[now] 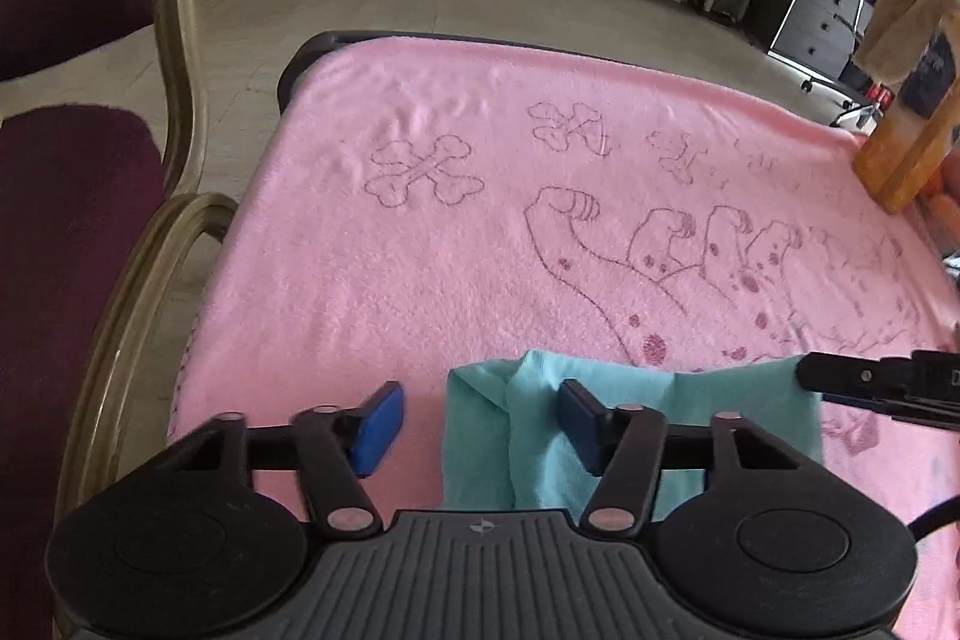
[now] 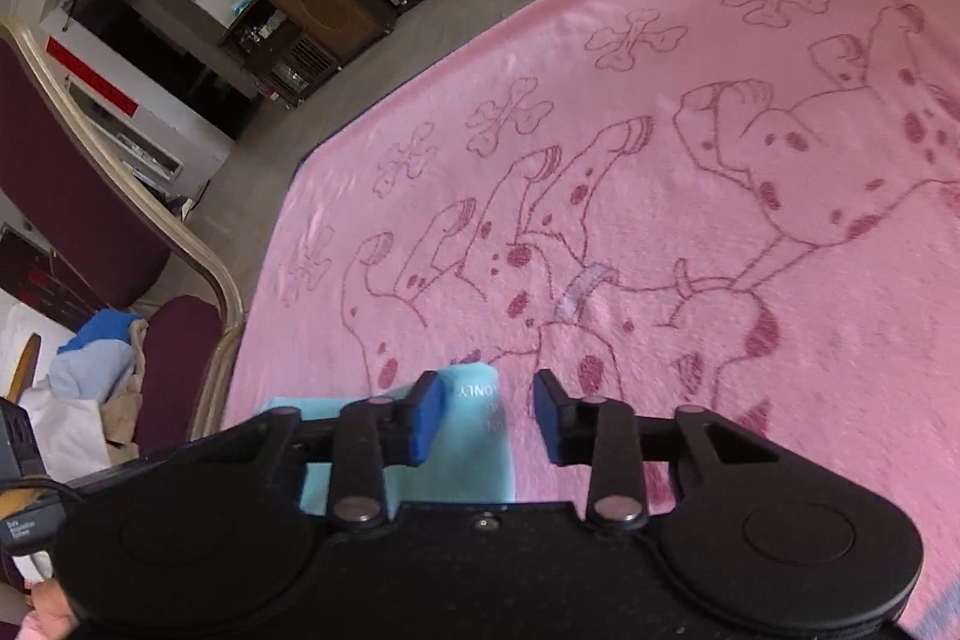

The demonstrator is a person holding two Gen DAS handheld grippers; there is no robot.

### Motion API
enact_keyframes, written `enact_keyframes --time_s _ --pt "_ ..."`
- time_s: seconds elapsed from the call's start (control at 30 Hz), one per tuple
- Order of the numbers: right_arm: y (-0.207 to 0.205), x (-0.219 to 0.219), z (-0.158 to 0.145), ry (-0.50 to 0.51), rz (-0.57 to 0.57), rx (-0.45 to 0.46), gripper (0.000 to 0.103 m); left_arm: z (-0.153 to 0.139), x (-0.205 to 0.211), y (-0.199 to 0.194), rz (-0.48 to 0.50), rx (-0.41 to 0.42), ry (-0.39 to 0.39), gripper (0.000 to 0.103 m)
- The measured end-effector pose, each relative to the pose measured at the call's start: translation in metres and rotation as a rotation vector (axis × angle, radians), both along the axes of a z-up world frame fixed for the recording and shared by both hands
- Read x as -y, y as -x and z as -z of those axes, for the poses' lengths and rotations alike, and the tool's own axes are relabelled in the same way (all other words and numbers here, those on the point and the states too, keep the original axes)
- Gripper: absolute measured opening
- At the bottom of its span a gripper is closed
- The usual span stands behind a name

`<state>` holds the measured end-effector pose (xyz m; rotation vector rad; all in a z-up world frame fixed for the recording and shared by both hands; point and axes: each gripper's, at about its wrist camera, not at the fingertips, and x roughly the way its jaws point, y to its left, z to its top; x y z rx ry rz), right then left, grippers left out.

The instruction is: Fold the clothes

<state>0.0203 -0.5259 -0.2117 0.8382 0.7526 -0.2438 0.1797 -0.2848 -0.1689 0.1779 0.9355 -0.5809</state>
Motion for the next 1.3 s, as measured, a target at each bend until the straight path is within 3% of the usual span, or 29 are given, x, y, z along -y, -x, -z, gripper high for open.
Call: enact_keyframes --time_s 0.03,0.1,0.17,0.33,0.37,0.43,0.47,0.5,0.63,0.7,0.8,0.9,0.97,1.07,1.1,1.13,1.23,1.3 --pt "-0.003 0.0 0.002 0.004 -0.001 0.0 0.027 0.0 0.001 0.001 -0.01 0.006 -0.001 0.014" --pt "-0.009 -0.001 0.005 0.009 -0.005 0.003 0.005 -0.001 0.002 0.002 -0.034 0.016 -0.005 0.008" --pt "-0.012 -0.005 0.005 0.059 -0.006 0.009 0.004 -0.001 0.006 0.004 -0.059 0.038 -0.025 0.008" --pt "-0.019 -0.024 0.007 0.261 -0.007 -0.007 0.002 0.008 0.016 0.009 -0.093 0.094 -0.098 0.012" --pt "-0.021 -0.026 0.007 0.283 -0.01 -0.015 0.003 0.009 0.018 0.01 -0.096 0.111 -0.116 0.016" --pt "-0.024 -0.028 0.001 0.314 -0.019 -0.049 0.004 0.005 0.013 0.01 -0.128 0.118 -0.126 0.036" --pt "-0.023 -0.028 -0.003 0.327 -0.018 -0.063 0.009 0.002 0.008 0.009 -0.151 0.114 -0.119 0.039" --pt "-0.019 -0.027 -0.008 0.337 -0.008 -0.071 0.014 -0.002 0.002 0.008 -0.175 0.11 -0.113 0.039" --pt "0.009 -0.017 -0.028 0.316 -0.003 -0.05 0.016 -0.025 -0.026 0.015 -0.27 0.127 -0.114 0.034" --pt "0.025 -0.013 -0.036 0.279 -0.019 -0.032 0.02 -0.036 -0.036 0.027 -0.253 0.096 -0.066 0.034" --pt "0.039 -0.014 -0.04 0.172 -0.083 0.012 0.02 -0.039 -0.037 0.051 -0.115 -0.013 0.053 0.031" --pt "0.034 -0.018 -0.026 -0.057 -0.172 0.043 0.02 -0.023 -0.019 0.068 0.049 -0.117 0.099 0.028" --pt "0.022 -0.022 -0.008 -0.203 -0.192 0.049 0.02 -0.009 -0.007 0.072 0.089 -0.137 0.085 0.026" --pt "0.009 -0.026 0.023 -0.338 -0.151 0.027 0.019 -0.001 -0.017 0.059 0.026 -0.164 0.102 0.027" --pt "0.008 -0.023 0.033 -0.38 -0.118 0.025 0.01 0.002 -0.02 0.055 0.003 -0.174 0.109 0.022" --pt "0.01 -0.019 0.043 -0.43 -0.085 0.03 0.008 0.004 -0.024 0.05 -0.021 -0.183 0.116 0.016" --pt "0.035 0.002 0.061 -0.538 0.069 0.078 0.0 0.008 -0.044 0.035 -0.129 -0.259 0.164 0.013" --pt "0.059 0.018 0.065 -0.583 0.199 0.104 0.0 0.004 -0.057 0.035 -0.186 -0.25 0.151 0.013"
